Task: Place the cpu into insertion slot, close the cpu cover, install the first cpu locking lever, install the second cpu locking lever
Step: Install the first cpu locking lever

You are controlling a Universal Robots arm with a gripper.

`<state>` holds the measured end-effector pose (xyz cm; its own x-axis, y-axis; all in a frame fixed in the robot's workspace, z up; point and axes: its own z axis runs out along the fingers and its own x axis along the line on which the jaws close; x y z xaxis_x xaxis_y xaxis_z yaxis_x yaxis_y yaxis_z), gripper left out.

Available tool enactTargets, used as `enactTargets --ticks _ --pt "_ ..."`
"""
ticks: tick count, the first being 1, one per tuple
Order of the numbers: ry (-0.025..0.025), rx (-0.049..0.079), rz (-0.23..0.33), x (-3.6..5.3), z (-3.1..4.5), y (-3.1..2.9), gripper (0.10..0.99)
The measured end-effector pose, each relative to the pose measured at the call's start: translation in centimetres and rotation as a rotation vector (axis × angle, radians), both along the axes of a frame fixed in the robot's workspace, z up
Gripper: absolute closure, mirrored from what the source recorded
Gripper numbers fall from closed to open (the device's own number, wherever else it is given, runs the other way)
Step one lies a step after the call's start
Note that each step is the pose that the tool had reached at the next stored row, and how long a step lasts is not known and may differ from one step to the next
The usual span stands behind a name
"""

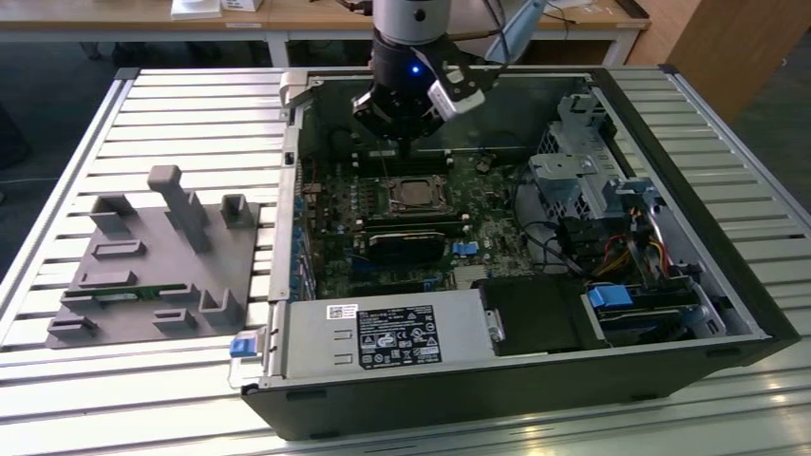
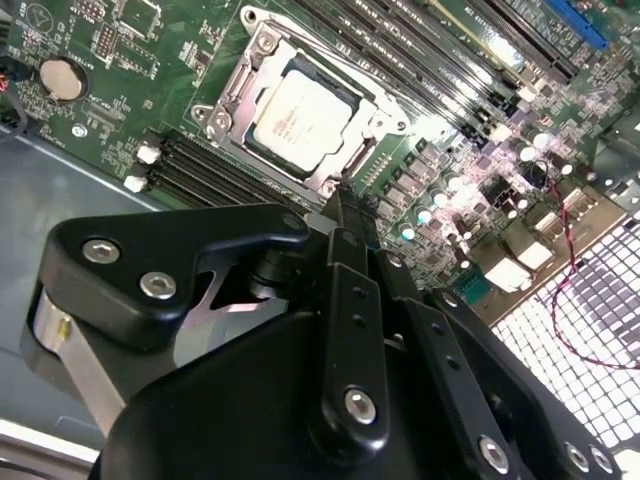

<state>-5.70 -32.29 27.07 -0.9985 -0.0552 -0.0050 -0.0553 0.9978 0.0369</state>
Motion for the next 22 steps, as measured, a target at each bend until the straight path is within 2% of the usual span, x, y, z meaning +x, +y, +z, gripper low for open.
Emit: enactTargets --ticks 4,10,12,14,16,22 --pt "-0.0028 0.005 0.000 -0.08 -0.06 0.00 0.980" --pt "-0.0080 0.006 0.000 -0.52 -0.11 0.00 0.980" --pt "-0.0125 0.006 0.000 -1.05 -0.14 0.00 0.980" --pt "-0.0181 0.006 0.000 -2.04 -0.22 0.02 0.980" --pt "-0.0199 0.006 0.000 -2.47 -0.24 0.02 0.980" --pt "-0.0221 0.006 0.000 -2.69 -0.31 0.02 0.980"
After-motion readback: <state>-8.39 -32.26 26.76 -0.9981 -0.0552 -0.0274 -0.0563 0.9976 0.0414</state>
